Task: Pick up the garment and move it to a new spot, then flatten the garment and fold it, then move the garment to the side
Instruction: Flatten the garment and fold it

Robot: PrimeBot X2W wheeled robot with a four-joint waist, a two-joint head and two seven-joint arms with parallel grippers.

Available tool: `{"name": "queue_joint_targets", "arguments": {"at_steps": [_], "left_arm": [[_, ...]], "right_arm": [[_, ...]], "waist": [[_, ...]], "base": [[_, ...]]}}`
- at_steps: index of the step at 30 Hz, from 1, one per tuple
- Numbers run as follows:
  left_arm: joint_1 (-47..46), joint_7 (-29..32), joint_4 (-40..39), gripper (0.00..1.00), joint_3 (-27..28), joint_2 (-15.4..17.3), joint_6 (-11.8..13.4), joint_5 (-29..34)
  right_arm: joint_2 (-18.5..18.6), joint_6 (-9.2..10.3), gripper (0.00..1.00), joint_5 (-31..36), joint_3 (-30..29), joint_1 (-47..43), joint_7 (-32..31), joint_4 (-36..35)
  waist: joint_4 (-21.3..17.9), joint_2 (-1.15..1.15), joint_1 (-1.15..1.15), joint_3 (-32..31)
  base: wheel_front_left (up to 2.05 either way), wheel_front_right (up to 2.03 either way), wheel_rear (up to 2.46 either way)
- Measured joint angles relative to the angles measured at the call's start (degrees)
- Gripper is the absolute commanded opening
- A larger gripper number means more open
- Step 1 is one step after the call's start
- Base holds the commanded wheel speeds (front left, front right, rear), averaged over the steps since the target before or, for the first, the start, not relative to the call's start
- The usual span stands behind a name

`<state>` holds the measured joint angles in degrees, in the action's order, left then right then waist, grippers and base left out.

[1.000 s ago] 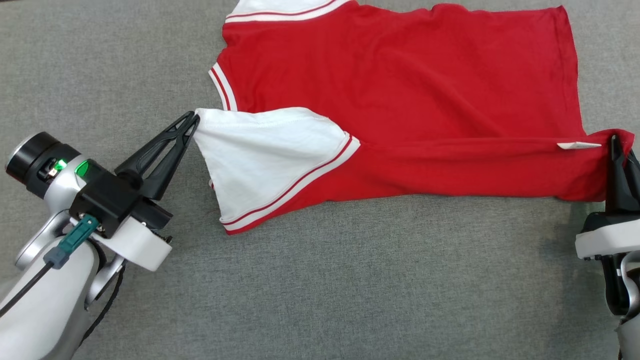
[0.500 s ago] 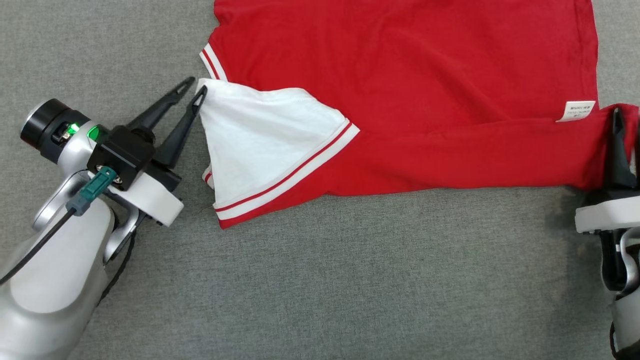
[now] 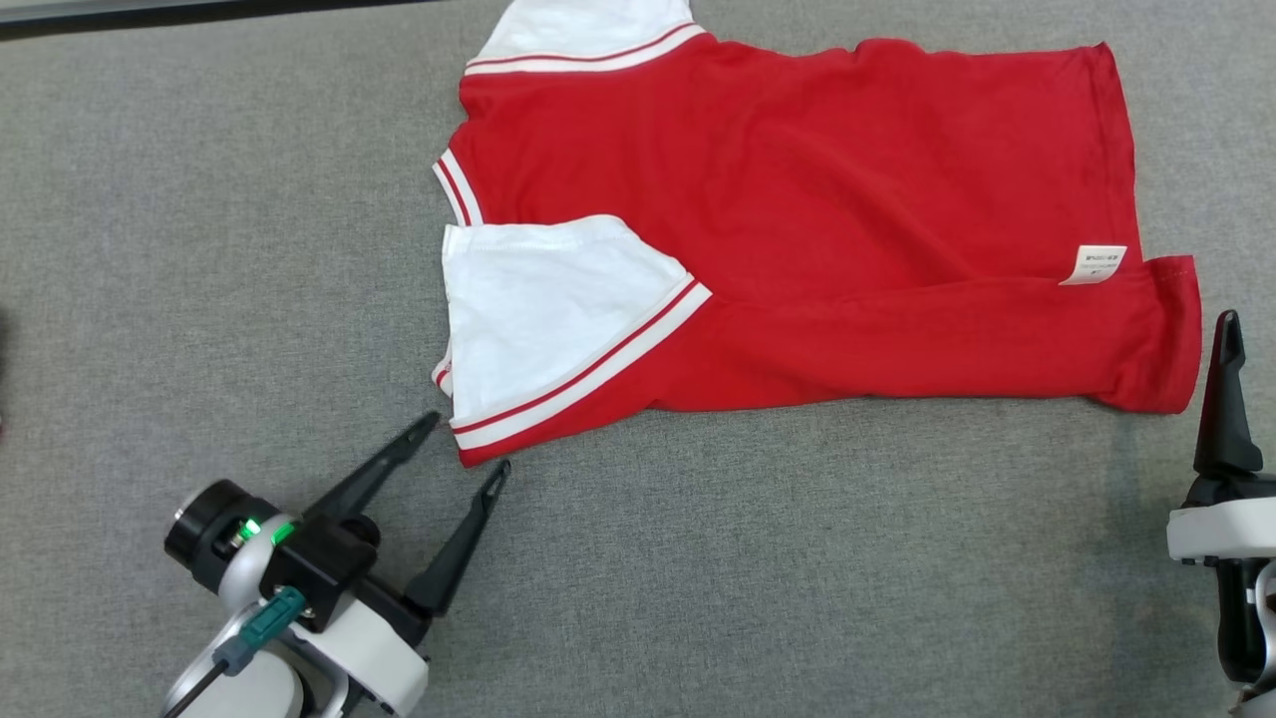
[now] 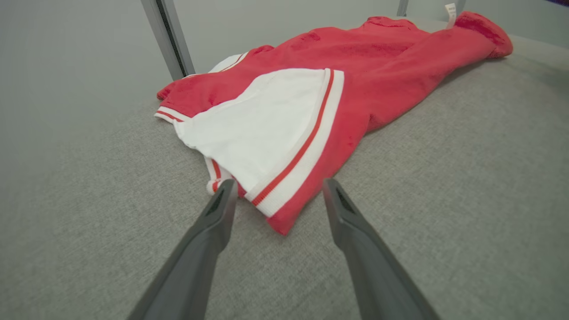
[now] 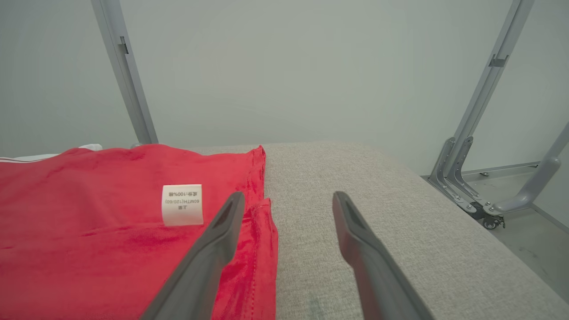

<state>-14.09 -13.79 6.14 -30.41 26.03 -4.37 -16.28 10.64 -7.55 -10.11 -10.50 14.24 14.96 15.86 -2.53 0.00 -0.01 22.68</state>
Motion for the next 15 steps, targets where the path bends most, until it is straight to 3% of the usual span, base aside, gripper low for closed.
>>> {"name": "queue_joint_targets", "arguments": {"at_steps": [7, 8, 9, 11, 15], "left_arm": [[0.73, 5.35, 0.47, 1.0, -2.29, 0.42, -1.66, -3.56], [0.36, 5.84, 0.93, 0.94, -2.77, 0.58, -1.72, -3.71], [-0.13, 6.34, 1.49, 0.71, -3.05, 0.75, -1.97, -3.78], [-1.33, 6.8, 2.14, 0.0, -3.81, 1.19, -2.19, -4.1], [-3.29, 7.33, 3.15, 0.0, -4.03, 1.65, -2.52, -5.13]], "right_arm": [[0.18, 0.0, 1.0, -0.6, 3.01, -0.87, 0.0, 1.82], [0.38, 0.0, 1.0, -0.98, 3.91, -0.86, 0.01, 2.29], [0.55, 0.0, 1.0, -1.33, 4.71, -0.83, 0.0, 2.86], [1.31, 0.0, 1.0, -2.13, 6.15, -0.77, 0.0, 4.04], [2.79, 0.01, 1.0, -3.83, 8.14, -0.41, 0.0, 7.58]], "waist": [[-0.31, 0.0, 0.0, -1.15], [-0.45, 0.0, 0.0, -1.1], [-0.59, 0.0, 0.0, -1.01], [-0.85, 0.0, 0.0, -0.74], [-1.01, 0.0, 0.0, 0.17]], "base": [[0.0, 0.0, 0.0], [0.0, 0.0, 0.0], [0.0, 0.0, 0.0], [0.0, 0.0, 0.0], [0.0, 0.0, 0.0]]}}
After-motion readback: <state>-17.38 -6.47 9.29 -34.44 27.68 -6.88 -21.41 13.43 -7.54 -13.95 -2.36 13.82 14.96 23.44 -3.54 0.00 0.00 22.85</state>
